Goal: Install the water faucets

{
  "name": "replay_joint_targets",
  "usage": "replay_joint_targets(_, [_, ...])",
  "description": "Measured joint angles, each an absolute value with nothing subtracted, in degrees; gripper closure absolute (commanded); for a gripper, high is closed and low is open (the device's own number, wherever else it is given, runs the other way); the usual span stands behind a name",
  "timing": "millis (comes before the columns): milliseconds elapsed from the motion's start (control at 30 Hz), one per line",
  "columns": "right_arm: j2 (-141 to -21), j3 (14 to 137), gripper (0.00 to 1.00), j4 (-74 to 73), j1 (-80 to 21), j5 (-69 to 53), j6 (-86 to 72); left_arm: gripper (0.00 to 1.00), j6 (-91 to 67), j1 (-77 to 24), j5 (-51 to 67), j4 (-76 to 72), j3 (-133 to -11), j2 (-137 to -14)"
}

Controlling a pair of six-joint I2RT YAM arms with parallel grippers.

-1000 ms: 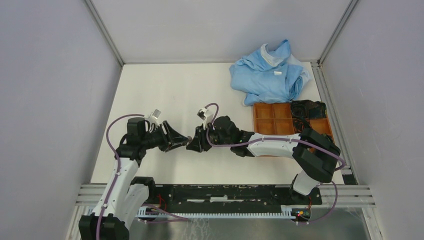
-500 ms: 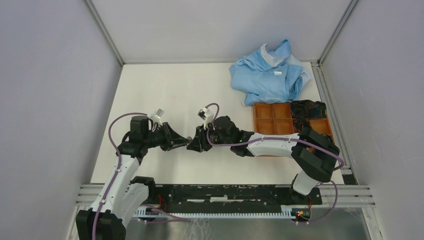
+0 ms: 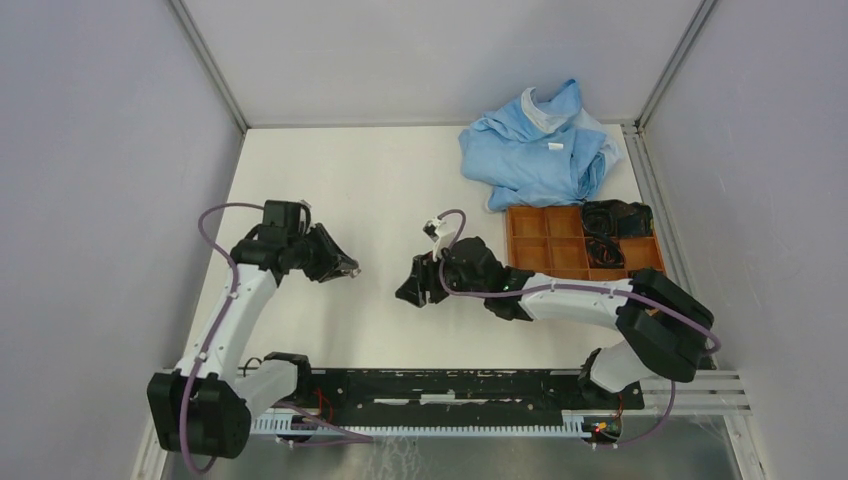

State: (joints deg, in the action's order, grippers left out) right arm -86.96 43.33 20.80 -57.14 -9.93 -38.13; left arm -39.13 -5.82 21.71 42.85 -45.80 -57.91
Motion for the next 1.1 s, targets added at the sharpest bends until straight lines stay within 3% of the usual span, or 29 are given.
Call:
replay_joint_targets(233, [-77.93,39.55,0.4,12.01,-52.45,-2.37,-34.52,0.98,-39.18,-5.8,10.92,49.47,-58.41,-72.2])
replay_joint_targets(500, [-66.98,37.8,0.41,5.26,-50.98,6.37,-31.05,0.98,-30.94,-5.8,7.49,51.46,-73.82,-95.64])
replay_joint_targets(667, [-59.9,34.72,0.41,3.16,-50.89,10.35,-30.17,0.98,-24.75,-5.76,9.45,52.97,-77.45,-102.98])
replay_joint_targets(933, [-59.29,34.37,0.41,0.82,-50.87,12.56,-29.06,0.98,-20.51,-5.76,9.63,55.24,-80.25,-108.86])
replay_joint_targets(1000, [-59.29,34.06,0.41,0.56,-50.87,12.6,-29.04,0.93,-20.34,-5.76,9.63,55.66,-80.88,-110.04])
replay_joint_targets(1100, [-58.78,33.21,0.41,0.36,-50.87,12.82,-29.12,0.72,-20.25,-5.76,9.72,55.9,-81.71,-112.05])
